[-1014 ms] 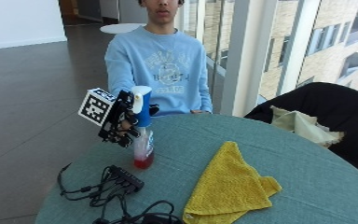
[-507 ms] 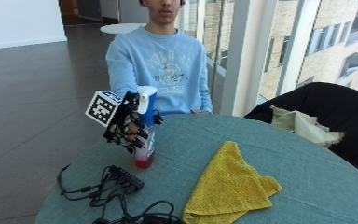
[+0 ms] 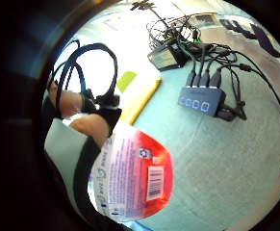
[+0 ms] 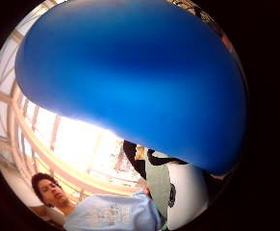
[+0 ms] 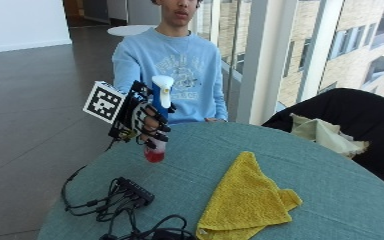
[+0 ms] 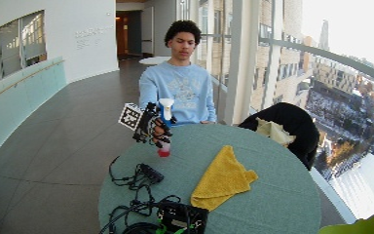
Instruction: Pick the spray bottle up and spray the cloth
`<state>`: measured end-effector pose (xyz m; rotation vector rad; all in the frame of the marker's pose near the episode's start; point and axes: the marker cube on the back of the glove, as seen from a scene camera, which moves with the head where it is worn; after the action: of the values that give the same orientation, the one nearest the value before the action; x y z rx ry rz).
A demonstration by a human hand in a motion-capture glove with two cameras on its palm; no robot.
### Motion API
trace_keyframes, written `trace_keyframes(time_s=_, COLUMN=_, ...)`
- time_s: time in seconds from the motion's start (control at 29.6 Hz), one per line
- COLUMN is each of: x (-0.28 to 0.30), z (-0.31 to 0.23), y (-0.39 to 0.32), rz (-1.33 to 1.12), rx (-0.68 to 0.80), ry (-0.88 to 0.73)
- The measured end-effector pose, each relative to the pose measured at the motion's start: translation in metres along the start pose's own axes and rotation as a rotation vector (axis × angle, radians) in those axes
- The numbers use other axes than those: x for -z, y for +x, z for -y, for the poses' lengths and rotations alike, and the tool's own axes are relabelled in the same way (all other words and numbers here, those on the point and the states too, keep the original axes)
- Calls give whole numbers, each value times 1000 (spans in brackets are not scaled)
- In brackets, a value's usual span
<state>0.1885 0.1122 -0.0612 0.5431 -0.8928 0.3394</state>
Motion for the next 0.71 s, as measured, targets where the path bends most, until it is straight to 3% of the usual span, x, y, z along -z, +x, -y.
trace_keyframes(time_s=0.27, x=-20, z=19, y=-28, rz=-28, rx=-111, ry=-377)
trace_keyframes(time_s=0.71, x=-61, z=27, y=-36, rz=-168, rx=-230, ry=-619)
